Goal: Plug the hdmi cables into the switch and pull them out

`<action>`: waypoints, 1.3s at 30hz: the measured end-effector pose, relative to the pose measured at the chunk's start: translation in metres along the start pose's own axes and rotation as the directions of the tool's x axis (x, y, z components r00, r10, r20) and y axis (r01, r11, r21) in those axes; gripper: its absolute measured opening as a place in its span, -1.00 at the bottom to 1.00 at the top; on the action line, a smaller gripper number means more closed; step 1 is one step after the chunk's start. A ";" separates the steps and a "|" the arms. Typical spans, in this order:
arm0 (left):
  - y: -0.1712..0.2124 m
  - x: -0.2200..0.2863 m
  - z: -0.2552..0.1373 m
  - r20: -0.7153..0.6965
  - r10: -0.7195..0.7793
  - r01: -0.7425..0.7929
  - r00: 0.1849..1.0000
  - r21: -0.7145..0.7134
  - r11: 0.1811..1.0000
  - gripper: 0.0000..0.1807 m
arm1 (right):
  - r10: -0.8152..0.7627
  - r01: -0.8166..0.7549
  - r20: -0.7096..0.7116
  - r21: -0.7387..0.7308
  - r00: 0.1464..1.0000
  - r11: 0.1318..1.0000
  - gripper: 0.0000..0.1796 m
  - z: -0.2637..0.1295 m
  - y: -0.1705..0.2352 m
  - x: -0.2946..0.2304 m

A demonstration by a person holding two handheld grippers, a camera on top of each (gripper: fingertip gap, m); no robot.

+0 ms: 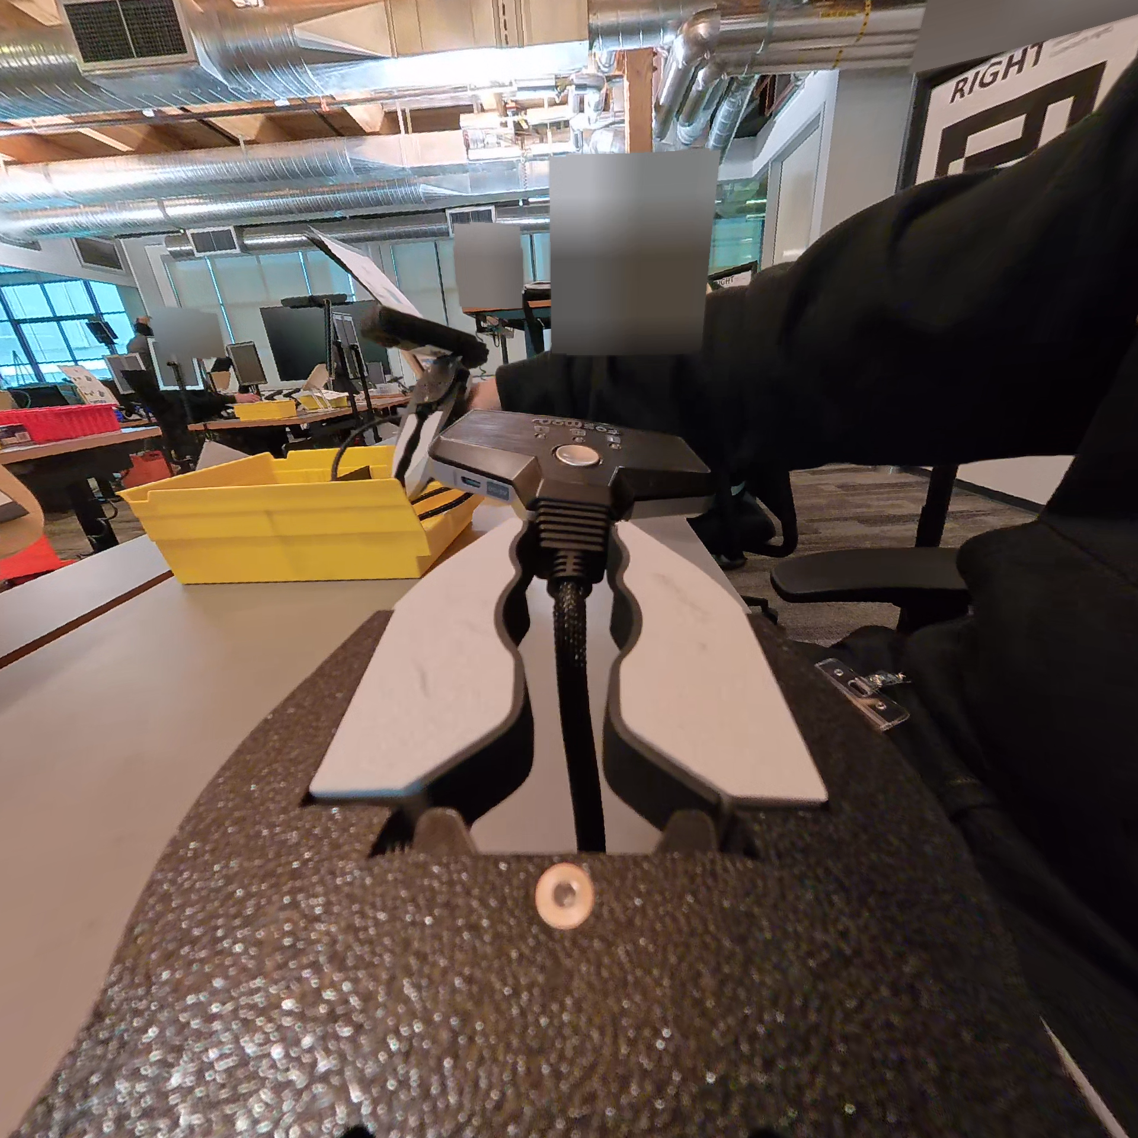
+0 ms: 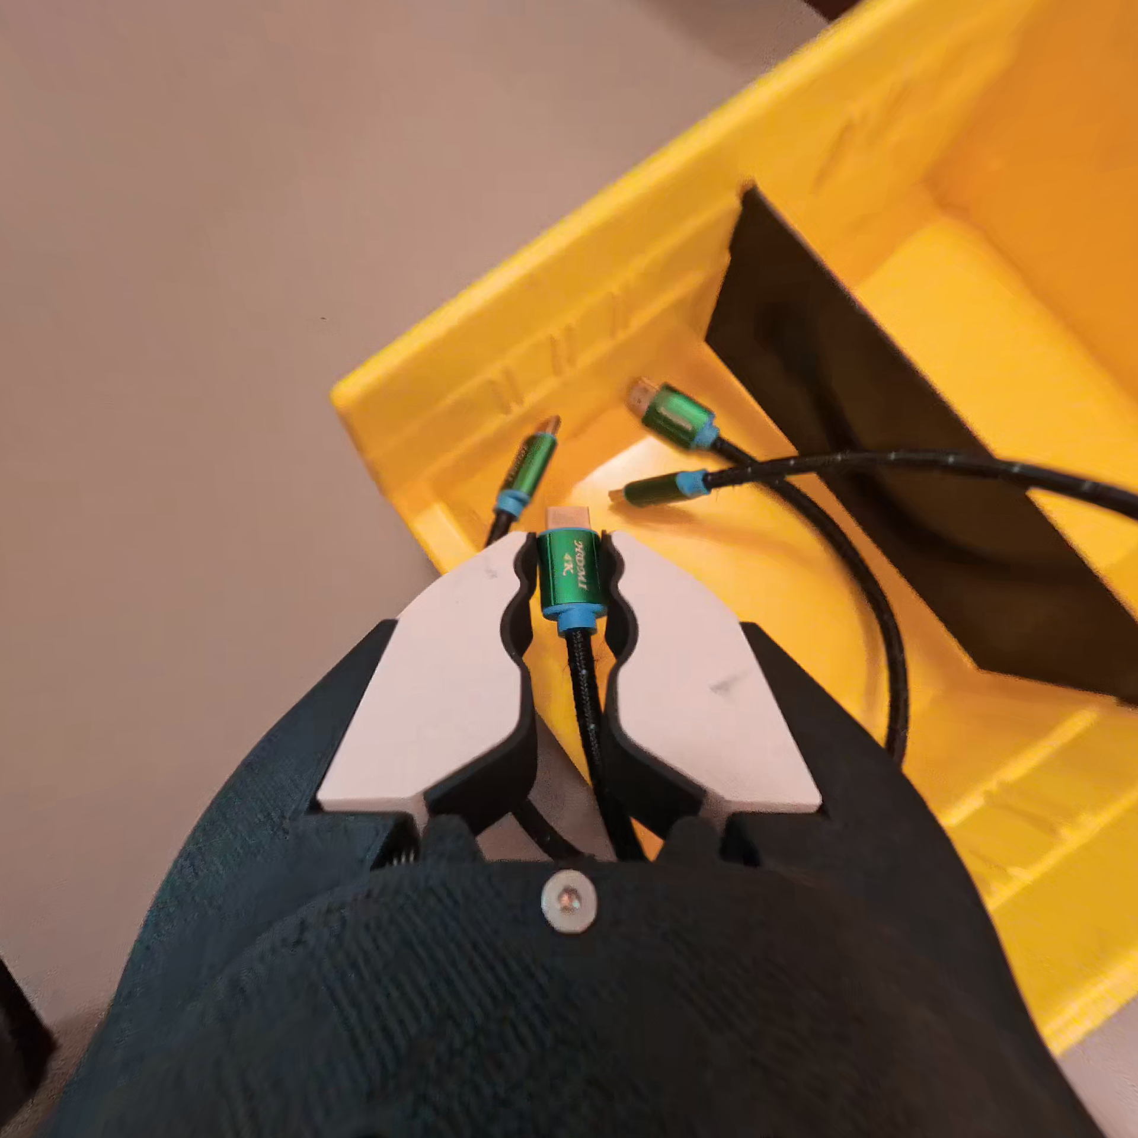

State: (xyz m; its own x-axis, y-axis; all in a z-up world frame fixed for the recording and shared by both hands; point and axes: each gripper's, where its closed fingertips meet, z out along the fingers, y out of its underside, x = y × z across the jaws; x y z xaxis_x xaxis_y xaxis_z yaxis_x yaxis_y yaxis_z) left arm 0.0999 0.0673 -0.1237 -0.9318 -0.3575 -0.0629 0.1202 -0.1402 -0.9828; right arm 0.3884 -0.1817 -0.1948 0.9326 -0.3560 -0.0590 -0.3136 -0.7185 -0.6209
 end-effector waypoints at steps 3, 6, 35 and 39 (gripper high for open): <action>0.001 -0.001 0.001 0.003 -0.001 0.001 1.000 -0.001 1.000 -0.76 | 0.086 -0.086 -0.038 0.010 0.996 0.996 -0.65 -0.001 0.009 0.013; 0.002 -0.001 0.002 0.003 -0.002 0.002 1.000 -0.005 1.000 -0.76 | 0.166 -0.160 -0.030 0.138 0.986 0.977 -0.48 -0.016 -0.006 0.016; -0.030 0.024 0.027 0.053 0.438 -0.425 0.897 -0.166 0.890 -0.76 | 0.101 -0.407 0.792 0.196 0.603 0.892 -0.73 -0.014 -0.112 -0.373; -0.028 0.020 0.023 0.069 0.444 -0.422 0.893 -0.212 0.882 -0.75 | 0.029 -0.329 0.747 0.258 0.664 0.908 -0.74 -0.006 -0.111 -0.372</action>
State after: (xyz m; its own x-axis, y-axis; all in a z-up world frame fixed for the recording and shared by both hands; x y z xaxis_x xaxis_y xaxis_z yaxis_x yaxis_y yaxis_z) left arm 0.0857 0.0429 -0.0936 -0.7556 -0.4451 -0.4806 0.4263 0.2229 -0.8767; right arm 0.0756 0.0269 -0.0996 0.7441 0.1892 -0.6407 -0.5456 -0.3812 -0.7463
